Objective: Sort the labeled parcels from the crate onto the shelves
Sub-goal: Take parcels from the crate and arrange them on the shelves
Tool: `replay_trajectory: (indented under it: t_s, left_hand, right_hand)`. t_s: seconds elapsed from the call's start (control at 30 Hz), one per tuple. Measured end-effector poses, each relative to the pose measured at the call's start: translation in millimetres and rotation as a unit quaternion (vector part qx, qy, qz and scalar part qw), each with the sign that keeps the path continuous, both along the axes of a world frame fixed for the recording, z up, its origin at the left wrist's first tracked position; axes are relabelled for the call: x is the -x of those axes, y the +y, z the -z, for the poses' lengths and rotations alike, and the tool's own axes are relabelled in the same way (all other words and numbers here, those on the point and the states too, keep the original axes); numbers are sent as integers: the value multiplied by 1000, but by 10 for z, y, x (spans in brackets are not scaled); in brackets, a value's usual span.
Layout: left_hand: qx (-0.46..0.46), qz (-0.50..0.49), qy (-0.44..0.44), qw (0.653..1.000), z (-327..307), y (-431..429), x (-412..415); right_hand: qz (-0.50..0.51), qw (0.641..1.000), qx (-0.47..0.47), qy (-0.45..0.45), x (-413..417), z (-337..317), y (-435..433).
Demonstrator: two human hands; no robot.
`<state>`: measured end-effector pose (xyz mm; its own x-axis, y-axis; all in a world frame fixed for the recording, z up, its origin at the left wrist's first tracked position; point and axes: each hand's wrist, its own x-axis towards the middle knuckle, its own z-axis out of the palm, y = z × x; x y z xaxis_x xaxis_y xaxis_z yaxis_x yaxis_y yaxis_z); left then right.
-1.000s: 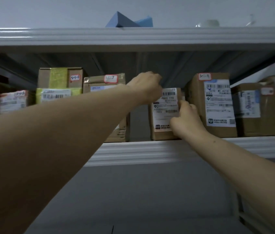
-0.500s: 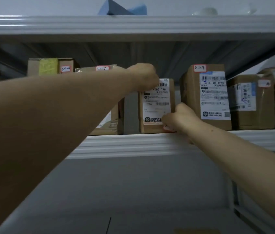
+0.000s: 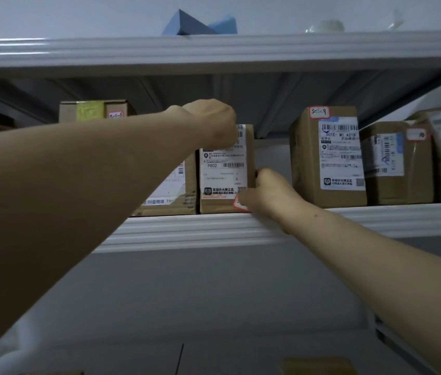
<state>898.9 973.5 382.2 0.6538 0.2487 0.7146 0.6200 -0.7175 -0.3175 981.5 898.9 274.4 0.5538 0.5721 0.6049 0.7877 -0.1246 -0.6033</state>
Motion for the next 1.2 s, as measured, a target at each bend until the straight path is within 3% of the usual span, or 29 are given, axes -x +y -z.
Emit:
replay_trajectory:
  t_s: [0.3, 0.4, 0.57, 0.83, 1.03, 1.2]
  left_hand:
    - [-15, 6, 7, 1000, 44, 20, 53]
    - [-31, 32, -26, 999, 64, -26, 52]
    - [-78, 141, -100, 982, 114, -273, -101]
    - [107, 222, -133, 960, 129, -835, -822]
    - [207, 211, -143, 944, 41, -1068, -1329]
    - [217, 156, -146, 952, -23, -1128, -1309]
  right_hand:
    - [16, 999, 31, -14, 76, 38, -32]
    - [21, 999, 35, -12, 88, 48, -98]
    - [51, 995, -67, -53, -84, 75, -330]
    - [93, 981, -166, -47, -850, 117, -943]
    - [71, 995, -73, -23, -1368, 78, -1130]
    - [2, 998, -35, -56, -1425, 63, -1078]
